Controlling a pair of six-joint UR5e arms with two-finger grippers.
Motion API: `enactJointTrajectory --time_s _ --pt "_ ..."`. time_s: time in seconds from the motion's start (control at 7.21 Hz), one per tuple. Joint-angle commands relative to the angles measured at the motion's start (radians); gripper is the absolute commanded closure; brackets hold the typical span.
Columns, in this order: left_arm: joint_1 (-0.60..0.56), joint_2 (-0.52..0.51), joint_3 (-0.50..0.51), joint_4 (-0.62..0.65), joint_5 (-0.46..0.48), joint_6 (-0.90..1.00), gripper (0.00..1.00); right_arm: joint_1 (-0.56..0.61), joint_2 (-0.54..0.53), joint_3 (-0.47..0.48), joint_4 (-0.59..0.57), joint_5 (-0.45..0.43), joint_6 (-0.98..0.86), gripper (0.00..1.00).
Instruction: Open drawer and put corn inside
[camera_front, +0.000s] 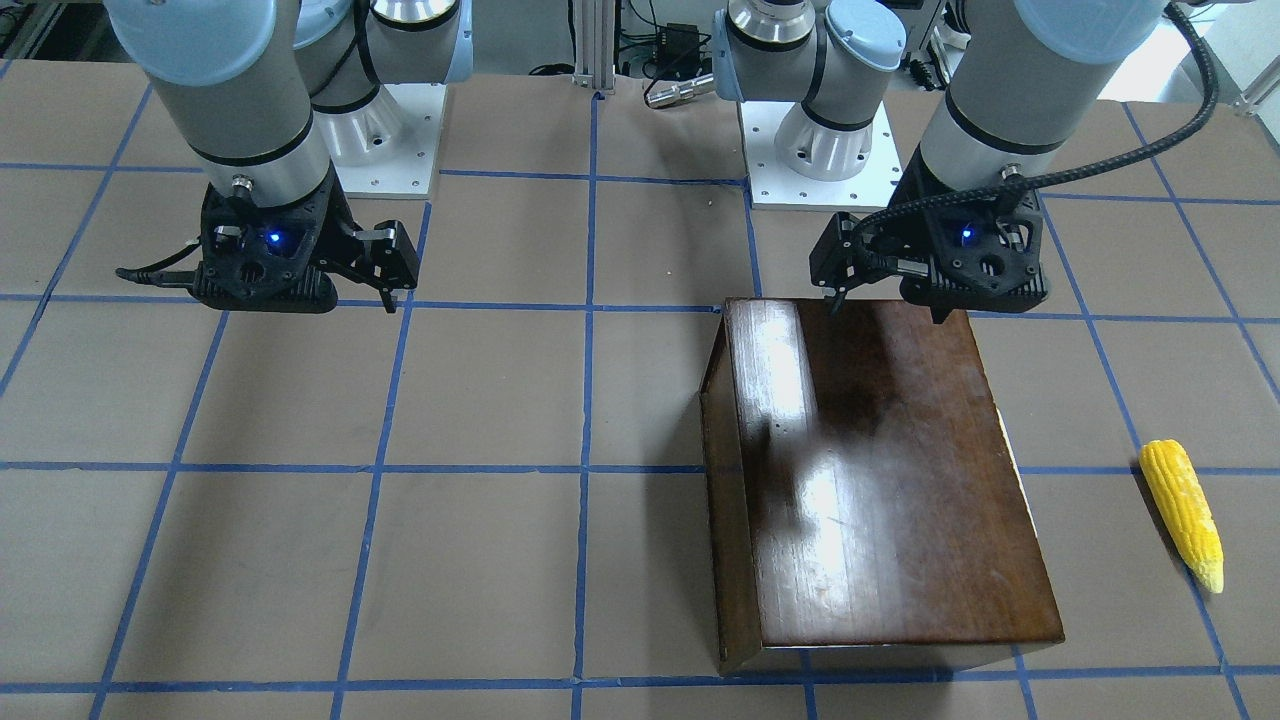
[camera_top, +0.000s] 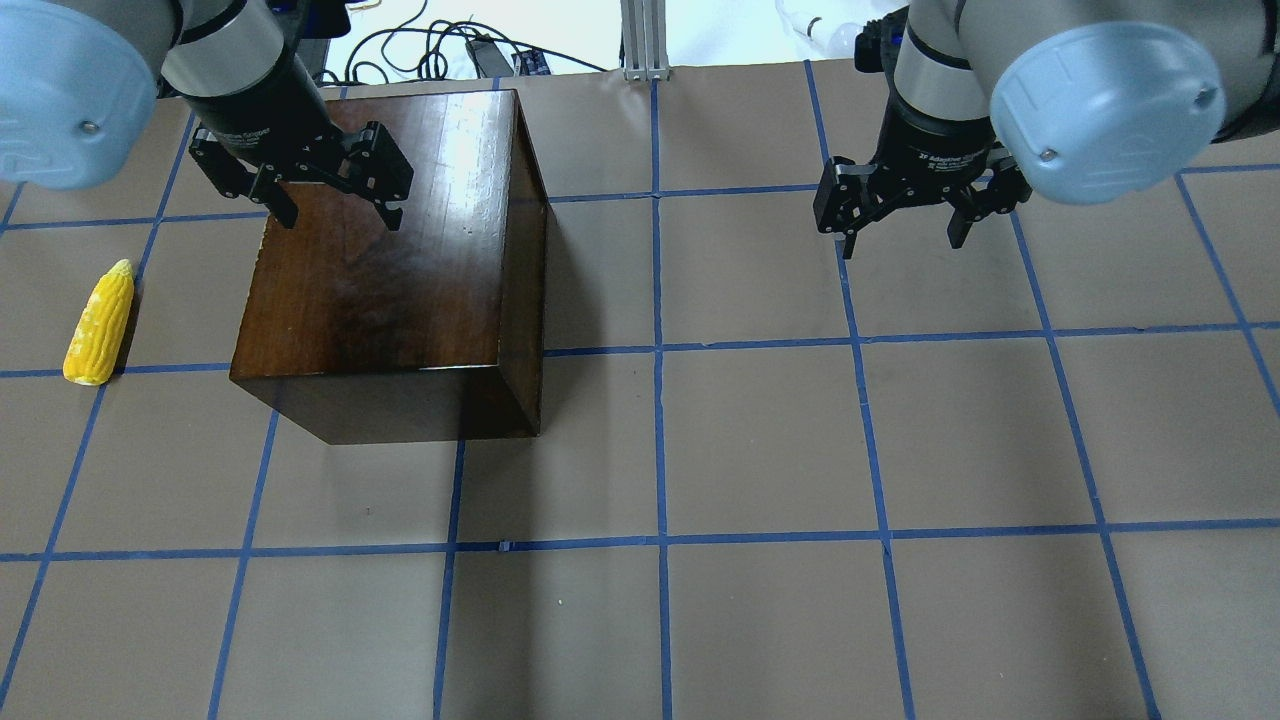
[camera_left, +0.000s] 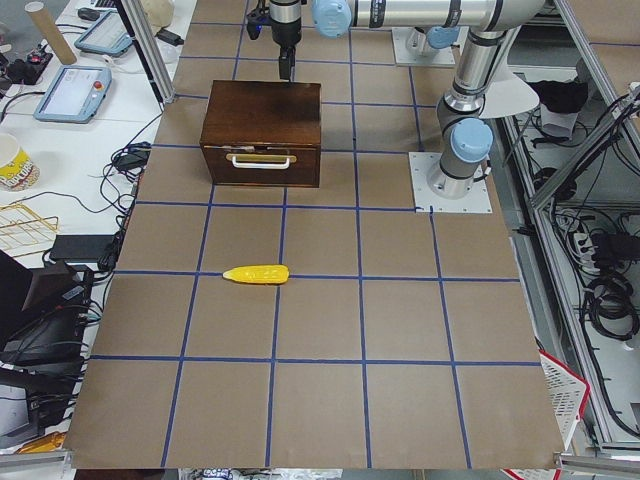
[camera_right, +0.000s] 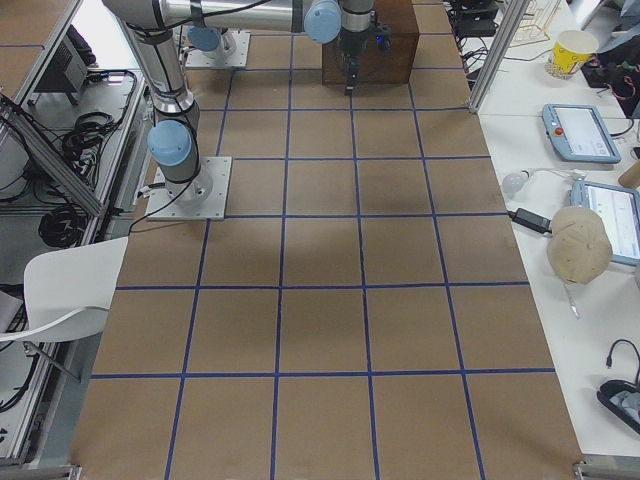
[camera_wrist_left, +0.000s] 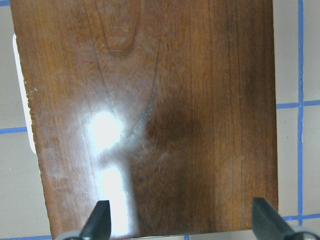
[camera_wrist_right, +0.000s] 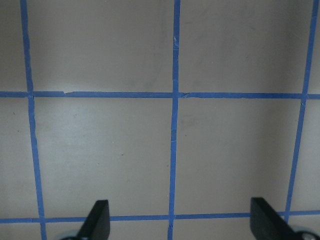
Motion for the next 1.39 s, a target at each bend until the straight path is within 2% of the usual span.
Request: enactJointTrajectory --time_s 0.0,0.97,1.25 --pt "0.001 -0.011 -0.006 0.002 0.000 0.000 0.00 0.000 0.000 0.000 0.000 0.000 0.000 0.00" --pt "0.005 0.001 0.008 0.020 0.006 0.014 0.00 0.000 0.000 0.000 0.000 0.000 0.000 0.00" --pt "0.037 -0.019 0.011 0.022 -0.006 0.012 0.00 0.000 0.000 0.000 0.000 0.000 0.000 0.00"
